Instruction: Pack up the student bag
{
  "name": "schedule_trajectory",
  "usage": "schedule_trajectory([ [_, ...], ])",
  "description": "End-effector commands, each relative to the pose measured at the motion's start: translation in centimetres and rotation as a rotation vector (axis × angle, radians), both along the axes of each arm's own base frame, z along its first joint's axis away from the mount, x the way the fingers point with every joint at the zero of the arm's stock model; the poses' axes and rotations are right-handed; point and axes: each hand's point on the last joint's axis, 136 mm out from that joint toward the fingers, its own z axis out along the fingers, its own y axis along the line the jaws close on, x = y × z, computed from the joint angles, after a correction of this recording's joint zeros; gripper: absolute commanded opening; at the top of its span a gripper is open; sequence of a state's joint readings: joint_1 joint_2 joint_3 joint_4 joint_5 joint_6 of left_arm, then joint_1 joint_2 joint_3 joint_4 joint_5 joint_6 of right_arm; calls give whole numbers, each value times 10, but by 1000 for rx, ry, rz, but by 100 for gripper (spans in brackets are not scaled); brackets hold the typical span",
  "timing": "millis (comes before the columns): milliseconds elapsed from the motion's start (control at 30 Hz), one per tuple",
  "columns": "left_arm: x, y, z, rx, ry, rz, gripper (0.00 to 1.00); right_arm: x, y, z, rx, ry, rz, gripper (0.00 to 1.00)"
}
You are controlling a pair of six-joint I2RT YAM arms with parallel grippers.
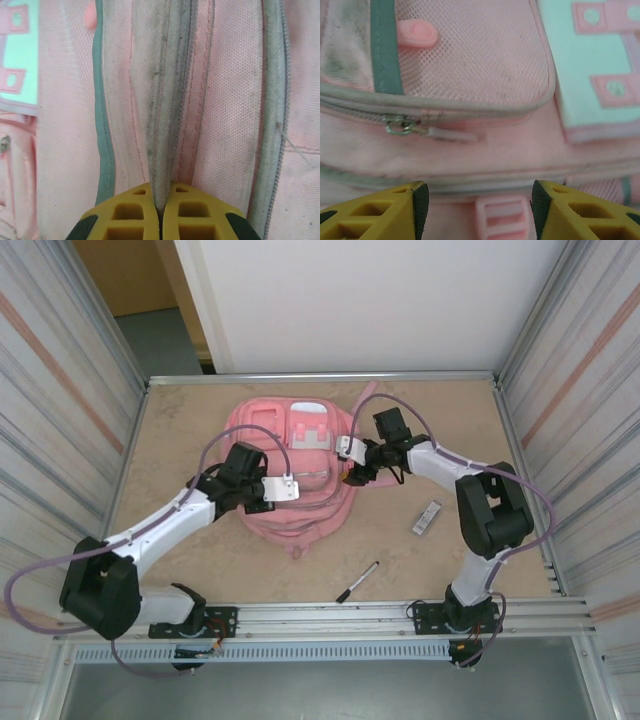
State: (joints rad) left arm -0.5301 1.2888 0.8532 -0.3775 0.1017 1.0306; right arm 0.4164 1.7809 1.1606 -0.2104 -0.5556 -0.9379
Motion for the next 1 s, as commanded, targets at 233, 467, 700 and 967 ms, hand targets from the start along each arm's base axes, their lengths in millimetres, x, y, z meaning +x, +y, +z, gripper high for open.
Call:
schedule_trajectory([
  [233, -13, -16, 27, -177, -27, -101, 0, -25, 37, -1, 56, 62, 204, 52],
  [467, -9, -9, 32, -221, -24, -66, 0, -41, 33, -10, 72, 181, 180, 52],
  [700, -5, -8, 34, -243, -27, -39, 0, -46, 34, -1, 115, 224, 157, 34],
  [967, 2, -4, 30, -217, -15, 1, 0, -56, 26, 10, 166, 229, 143, 0],
])
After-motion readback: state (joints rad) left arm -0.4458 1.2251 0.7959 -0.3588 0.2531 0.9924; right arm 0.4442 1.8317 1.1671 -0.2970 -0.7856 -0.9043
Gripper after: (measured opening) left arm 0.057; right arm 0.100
